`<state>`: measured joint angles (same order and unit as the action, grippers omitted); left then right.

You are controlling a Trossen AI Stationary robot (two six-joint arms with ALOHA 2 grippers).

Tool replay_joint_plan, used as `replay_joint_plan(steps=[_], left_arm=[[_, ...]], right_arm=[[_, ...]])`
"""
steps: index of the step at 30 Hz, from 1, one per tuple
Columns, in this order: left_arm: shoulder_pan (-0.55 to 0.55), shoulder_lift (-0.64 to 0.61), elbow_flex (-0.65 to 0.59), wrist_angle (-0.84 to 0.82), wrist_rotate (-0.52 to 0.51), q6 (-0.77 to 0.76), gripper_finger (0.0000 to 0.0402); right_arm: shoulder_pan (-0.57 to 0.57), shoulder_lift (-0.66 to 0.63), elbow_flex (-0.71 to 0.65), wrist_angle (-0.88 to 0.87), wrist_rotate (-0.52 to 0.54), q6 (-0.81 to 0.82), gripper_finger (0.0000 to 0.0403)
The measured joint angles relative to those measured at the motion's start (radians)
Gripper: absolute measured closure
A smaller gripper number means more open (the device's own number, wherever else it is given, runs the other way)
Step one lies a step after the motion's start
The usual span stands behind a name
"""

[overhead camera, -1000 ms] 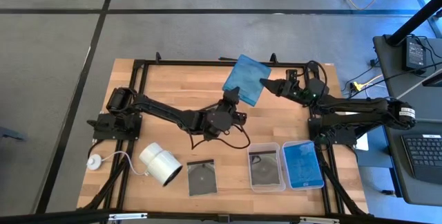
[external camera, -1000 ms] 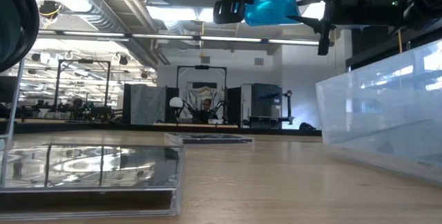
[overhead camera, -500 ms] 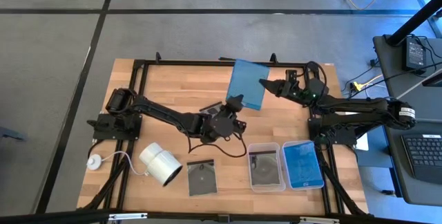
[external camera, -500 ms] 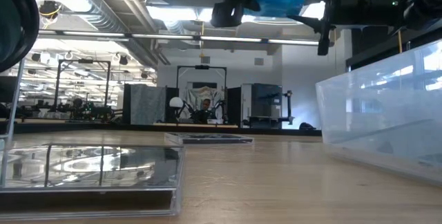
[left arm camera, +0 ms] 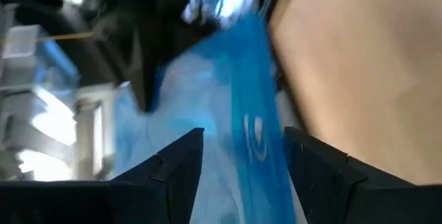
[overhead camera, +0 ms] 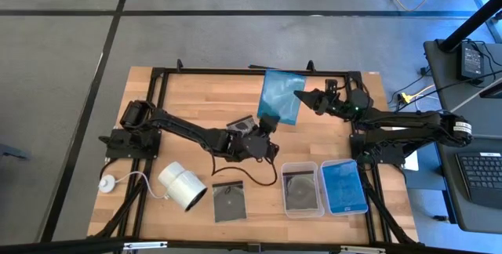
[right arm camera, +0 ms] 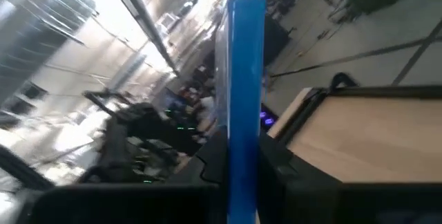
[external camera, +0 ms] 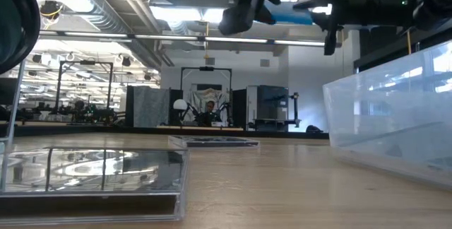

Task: Pick & place jewel cases by type
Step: Put the blue CD case into the right transparent bin

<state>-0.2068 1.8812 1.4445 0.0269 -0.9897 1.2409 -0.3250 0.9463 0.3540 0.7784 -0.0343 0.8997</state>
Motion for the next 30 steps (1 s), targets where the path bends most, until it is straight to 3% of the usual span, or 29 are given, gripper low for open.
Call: replay_joint_plan(steps=[4,7,14,17,19,24,30], left_arm=[[-0.013,-0.004,0.000,-0.111,0.128,-0.168,0.0204],[-0.017,-0.032,0.000,-0.220,0.286,-0.343,0.0207],[0.063,-0.163,0.000,-0.421,0.853,-0.737,0.0209],[0.118,-0.228,-0.044,-0.399,1.043,-0.794,0.0208],[0.148,-0.267,-0.106,-0.290,1.084,-0.819,0.0209],[0.227,-0.375,-0.333,0.026,1.076,-0.935,0.0212],[0.304,-0.423,-0.593,0.432,1.079,-1.044,0.0208]], right_arm=[[-0.007,0.002,-0.001,-0.014,0.009,-0.106,0.0359],[-0.024,0.000,-0.001,-0.008,0.009,-0.197,0.0359],[-0.055,-0.057,0.025,-0.040,-0.042,-0.383,0.0359],[-0.026,-0.103,0.097,-0.190,-0.050,-0.484,0.0359],[0.004,-0.121,0.161,-0.364,-0.018,-0.541,0.0359],[0.091,-0.142,0.383,-0.848,0.104,-0.582,0.0359],[0.201,-0.137,0.683,-1.418,0.112,-0.331,0.0359]])
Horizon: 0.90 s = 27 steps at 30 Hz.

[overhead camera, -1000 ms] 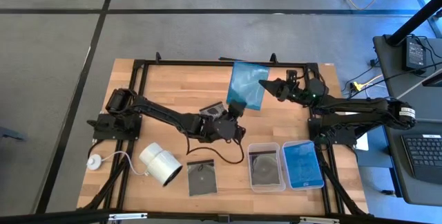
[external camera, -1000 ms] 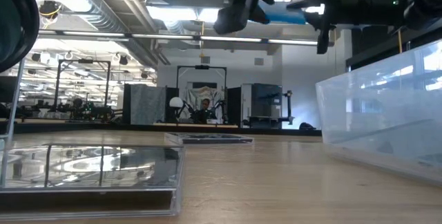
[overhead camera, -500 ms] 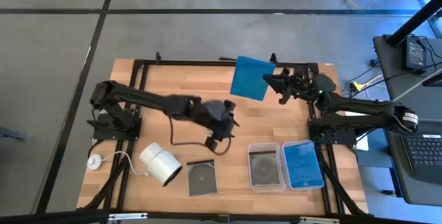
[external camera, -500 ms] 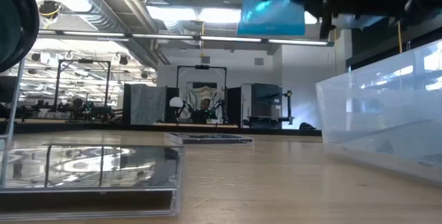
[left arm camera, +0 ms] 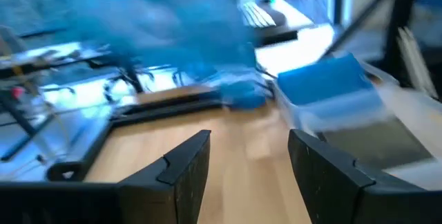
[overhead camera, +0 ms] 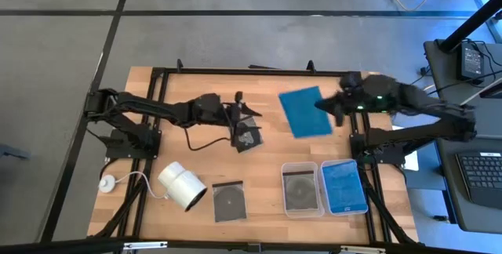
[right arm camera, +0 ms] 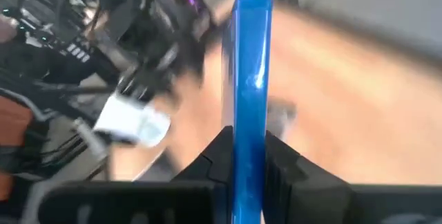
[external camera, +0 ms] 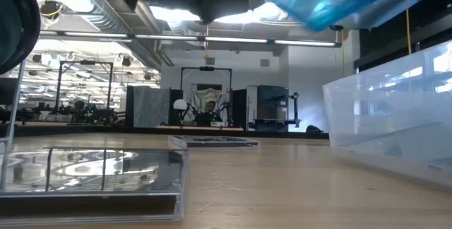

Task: Pick & place jewel cases by type
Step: Put the blue CD case into the right transparent bin

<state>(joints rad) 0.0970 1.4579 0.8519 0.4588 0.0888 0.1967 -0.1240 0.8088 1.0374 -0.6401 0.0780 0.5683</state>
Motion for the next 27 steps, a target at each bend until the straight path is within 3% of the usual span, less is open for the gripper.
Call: replay_joint_plan(steps=[5,12,24,27], left_arm=[[0.035,0.005,-0.124,0.237,-0.002,-0.063,0.0211],[0.037,0.006,-0.159,0.248,-0.001,-0.079,0.0209],[0.037,0.006,-0.159,0.248,-0.002,-0.055,0.0211],[0.037,0.006,-0.159,0.248,-0.002,-0.053,0.0208]], right_arm=[[0.131,0.000,0.189,-0.439,-0.056,0.375,0.0359],[0.367,0.008,0.212,-0.851,-0.237,0.887,0.0359],[0.686,0.087,0.051,-0.674,-0.282,1.280,0.0359],[0.777,0.108,0.051,-0.668,-0.235,1.396,0.0359]])
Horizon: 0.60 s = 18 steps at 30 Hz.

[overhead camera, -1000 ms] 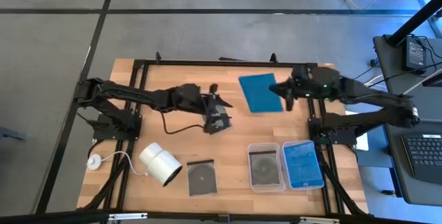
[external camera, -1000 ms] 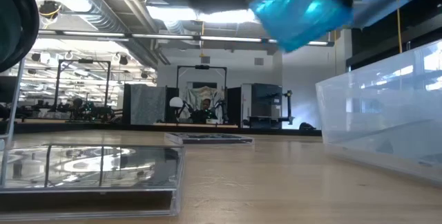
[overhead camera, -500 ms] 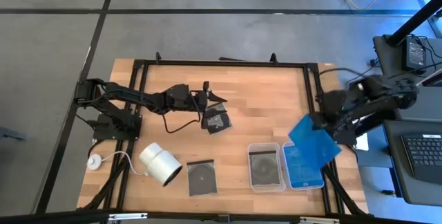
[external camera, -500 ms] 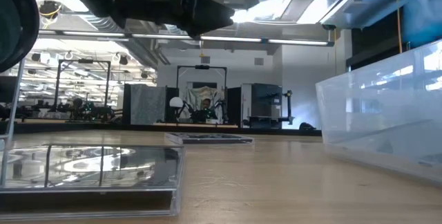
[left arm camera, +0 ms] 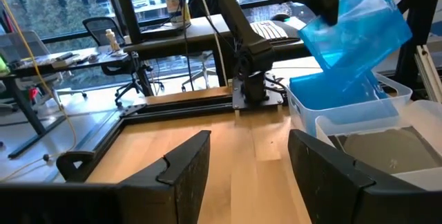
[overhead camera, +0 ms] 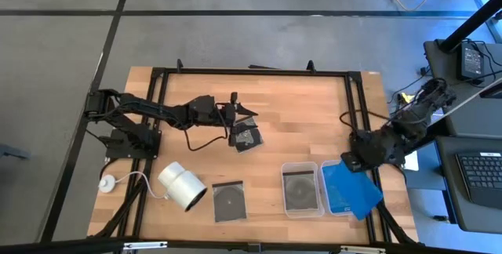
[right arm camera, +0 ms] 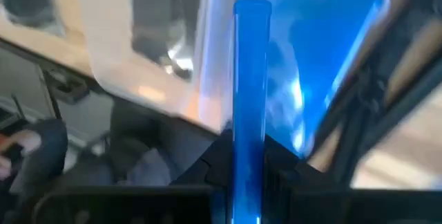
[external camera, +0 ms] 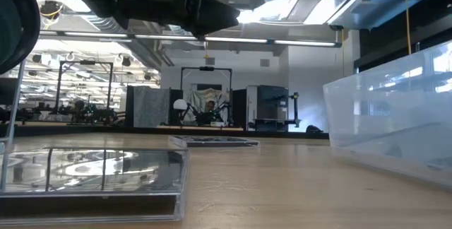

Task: Pick & place jewel cases by type
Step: Put the blue CD case into the right transparent bin

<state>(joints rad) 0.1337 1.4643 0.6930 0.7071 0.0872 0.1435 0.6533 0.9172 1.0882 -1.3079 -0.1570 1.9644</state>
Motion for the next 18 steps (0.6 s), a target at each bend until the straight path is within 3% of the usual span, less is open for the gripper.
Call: replay_joint_plan(steps=[6,13,18], left_arm=[[-0.001,0.001,0.000,-0.011,0.000,0.000,0.0212],[-0.001,0.001,0.000,-0.011,0.000,0.000,0.0208],[-0.001,0.001,0.000,-0.010,0.000,0.001,0.0211]], right_arm=[[0.183,0.056,0.000,0.000,0.241,0.148,0.0359],[0.336,0.172,0.000,-0.010,0.290,0.339,0.0356],[0.368,0.244,0.000,-0.068,0.377,0.390,0.0354]])
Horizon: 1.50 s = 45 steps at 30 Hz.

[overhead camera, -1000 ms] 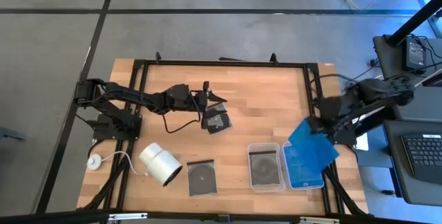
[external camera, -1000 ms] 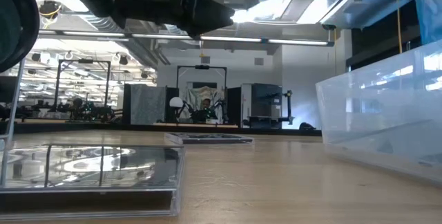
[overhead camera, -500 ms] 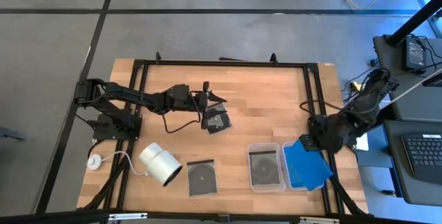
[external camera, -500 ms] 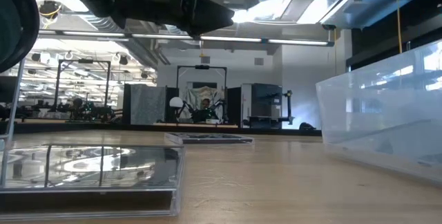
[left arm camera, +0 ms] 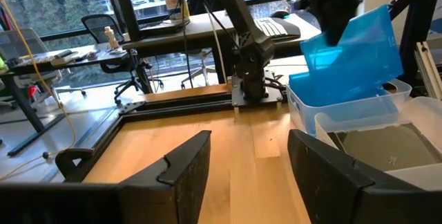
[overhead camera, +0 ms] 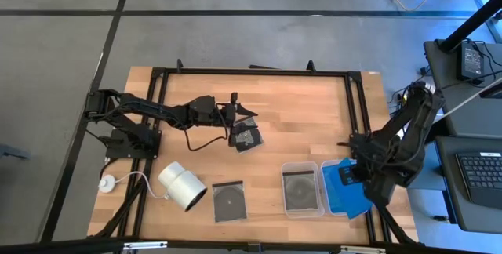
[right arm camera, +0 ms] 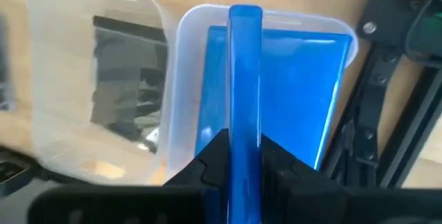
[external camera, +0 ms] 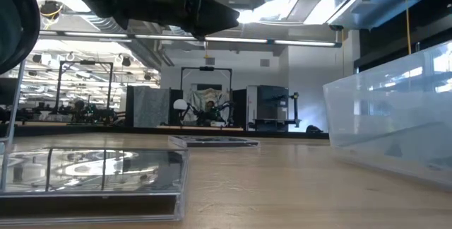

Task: Pick & place jewel cases by type
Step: Put the blue CD case into the right transparent bin

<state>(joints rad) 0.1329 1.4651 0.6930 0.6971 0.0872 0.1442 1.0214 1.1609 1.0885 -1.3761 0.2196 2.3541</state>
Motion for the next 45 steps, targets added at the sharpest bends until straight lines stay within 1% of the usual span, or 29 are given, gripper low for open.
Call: replay_joint_plan(steps=[4,9,15,21,32,37,40,45], left_arm=[[0.000,0.000,0.000,0.001,0.000,-0.005,0.0212],[0.000,0.000,0.000,0.002,0.000,-0.018,0.0208],[-0.002,0.000,0.000,0.002,0.000,-0.037,0.0212],[-0.002,0.000,0.000,-0.009,0.000,-0.053,0.0208],[-0.002,0.000,0.000,-0.016,0.000,-0.052,0.0211],[-0.002,0.000,0.000,-0.016,0.000,-0.052,0.0208],[-0.002,0.000,0.000,-0.016,0.000,-0.041,0.0211],[-0.002,0.000,0.000,-0.016,0.000,-0.034,0.0211]], right_arm=[[0.000,0.039,0.000,-0.009,0.005,0.001,0.0353],[0.000,0.047,0.000,-0.031,0.028,0.020,0.0356],[0.000,0.037,0.008,-0.087,0.081,0.020,0.0357],[0.000,0.052,0.004,-0.106,0.168,0.019,0.0355],[0.000,0.133,0.002,-0.080,0.168,-0.008,0.0354],[-0.014,0.140,0.002,-0.079,0.091,-0.029,0.0352],[-0.013,0.140,0.002,-0.070,0.092,-0.028,0.0333],[-0.017,0.140,0.002,-0.058,0.091,-0.028,0.0266]])
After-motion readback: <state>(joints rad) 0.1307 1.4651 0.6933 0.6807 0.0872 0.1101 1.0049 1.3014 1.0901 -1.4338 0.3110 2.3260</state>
